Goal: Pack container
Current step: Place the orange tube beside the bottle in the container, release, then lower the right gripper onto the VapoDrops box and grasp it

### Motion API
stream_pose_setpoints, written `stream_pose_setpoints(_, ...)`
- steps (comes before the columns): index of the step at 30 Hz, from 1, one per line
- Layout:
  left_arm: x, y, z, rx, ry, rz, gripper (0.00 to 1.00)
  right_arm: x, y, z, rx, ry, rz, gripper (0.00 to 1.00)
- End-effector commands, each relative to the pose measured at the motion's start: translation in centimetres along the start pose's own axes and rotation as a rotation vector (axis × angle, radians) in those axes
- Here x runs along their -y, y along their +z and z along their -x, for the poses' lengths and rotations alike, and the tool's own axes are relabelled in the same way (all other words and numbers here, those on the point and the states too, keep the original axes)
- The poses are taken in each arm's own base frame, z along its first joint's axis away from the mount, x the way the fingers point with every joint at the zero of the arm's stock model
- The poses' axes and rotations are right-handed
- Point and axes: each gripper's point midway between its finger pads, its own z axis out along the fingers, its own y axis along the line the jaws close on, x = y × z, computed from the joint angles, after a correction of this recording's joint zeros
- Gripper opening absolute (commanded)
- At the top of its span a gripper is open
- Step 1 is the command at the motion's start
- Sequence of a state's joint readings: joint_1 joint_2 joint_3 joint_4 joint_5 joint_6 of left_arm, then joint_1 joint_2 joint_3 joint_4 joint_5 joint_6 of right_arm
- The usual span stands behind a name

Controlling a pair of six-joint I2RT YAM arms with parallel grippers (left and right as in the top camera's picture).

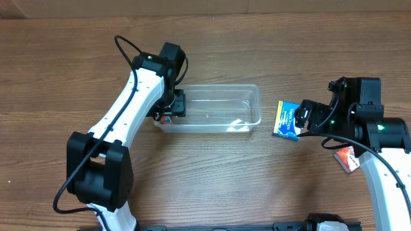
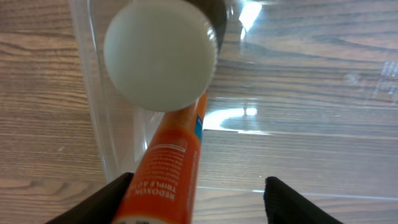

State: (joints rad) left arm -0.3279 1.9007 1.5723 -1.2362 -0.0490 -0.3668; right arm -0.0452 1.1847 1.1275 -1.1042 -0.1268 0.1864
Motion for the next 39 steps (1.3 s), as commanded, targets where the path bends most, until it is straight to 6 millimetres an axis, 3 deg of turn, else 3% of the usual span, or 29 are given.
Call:
stream_pose_setpoints(1,0.1,-4.9,1.8,0.141,0.004,-0.038,0.81,-0.4,-0.9,0.9,0.031,-0.007,0.013,1.0)
stream_pose_setpoints(3,-0.1,-7.8,1.9,0.208,0.002,-0.059,0.85,-0.4,-0.9,0.9,0.031,-0.007,0.013,1.0)
stream_pose_setpoints(4,-0.4,-9.0,1.9,0.242,-0.002,-0.057,1.0,-0.4,-0.9,0.9,0.031,-0.007,0.013,1.0)
stream_pose_setpoints(7,-2.4,-12.7,1.4,0.346,-0.032,-0.028,1.0,-0.4,-0.9,0.9,0.031,-0.007,0.013,1.0)
stream_pose_setpoints(9,-5.1,-15.5,0.3,0.404,-0.094,-0.038,1.0,-0.4,-0.9,0.8,0.029,-0.006,0.012,1.0)
stream_pose_setpoints(13,-11.1,-19.0,-2.2,0.48,-0.251,-0.058,1.0,0.3,-1.5,1.4,0.025,0.036,-0.044,1.0)
stream_pose_setpoints(16,-13.2,-19.7,-2.7,0.498,-0.263,-0.075,1.0,0.8,-4.3,4.0,0.007,0.036,-0.142,1.0)
stream_pose_setpoints(18,-14.8,-19.3,-2.7,0.486,-0.317,-0.121,1.0,-0.1,-5.0,5.9,-0.005,0.065,-0.13,1.0)
stream_pose_setpoints(21,-15.7,-19.1,-2.8,0.481,-0.352,-0.135,1.0,-0.4,-1.9,5.6,-0.103,0.074,-0.143,1.0)
stream_pose_setpoints(25,-15.7,-18.9,-2.9,0.471,-0.331,-0.128,1.0,-1.7,5.5,4.8,-0.267,0.047,-0.174,1.0)
stream_pose_setpoints(28,-15.7,-18.7,-3.1,0.465,-0.321,-0.123,1.0,-1.5,9.2,3.9,-0.351,0.047,-0.194,1.0)
stream_pose_setpoints(39,-15.7,-17.6,-3.3,0.432,-0.319,-0.121,1.0,0.8,14.4,-0.8,-0.407,0.066,-0.22,1.0)
